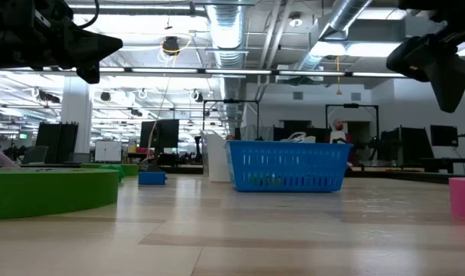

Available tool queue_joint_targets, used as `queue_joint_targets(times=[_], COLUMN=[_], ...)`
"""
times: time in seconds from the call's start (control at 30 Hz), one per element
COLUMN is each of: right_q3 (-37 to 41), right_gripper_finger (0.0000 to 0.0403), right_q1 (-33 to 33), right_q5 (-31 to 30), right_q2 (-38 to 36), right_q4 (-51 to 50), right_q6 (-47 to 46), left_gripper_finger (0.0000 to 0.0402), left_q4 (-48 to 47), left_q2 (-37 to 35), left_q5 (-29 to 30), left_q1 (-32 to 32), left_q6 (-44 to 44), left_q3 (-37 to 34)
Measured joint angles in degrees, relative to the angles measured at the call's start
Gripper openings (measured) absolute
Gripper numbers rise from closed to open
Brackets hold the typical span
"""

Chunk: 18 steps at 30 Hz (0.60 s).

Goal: Pick and place Stapler, Stapler remover, tape
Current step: Put the pink tape into the transparent bin

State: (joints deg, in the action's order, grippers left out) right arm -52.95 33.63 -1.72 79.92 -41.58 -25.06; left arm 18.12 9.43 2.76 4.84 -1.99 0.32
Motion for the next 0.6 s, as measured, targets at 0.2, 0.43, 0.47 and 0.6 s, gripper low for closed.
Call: queue_joint_targets(times=[0.2,0.43,0.47,0.6], right_q3=[0.0,0.0,0.0,0.0], right_gripper_finger=[0.0261,0.0261,0.0261,0.0261], right_q1=[-0.3,-0.8,-0.9,-1.2], right_q5=[0.1,0.2,0.2,0.1], right_q2=[3.1,8.8,9.5,11.9], right_q4=[0.1,0.4,0.4,1.1], right_q6=[0.2,0.2,0.2,0.2], left_gripper_finger=[0.0003,0.0003,0.0003,0.0003], left_q4=[0.0,0.0,0.0,0.0], left_q2=[0.0,0.0,0.0,0.0], left_q5=[0.0,0.0,0.0,0.0], left_q1=[0.0,0.0,0.0,0.0], left_q6=[0.0,0.0,0.0,0.0], left_q3=[0.0,0.0,0.0,0.0])
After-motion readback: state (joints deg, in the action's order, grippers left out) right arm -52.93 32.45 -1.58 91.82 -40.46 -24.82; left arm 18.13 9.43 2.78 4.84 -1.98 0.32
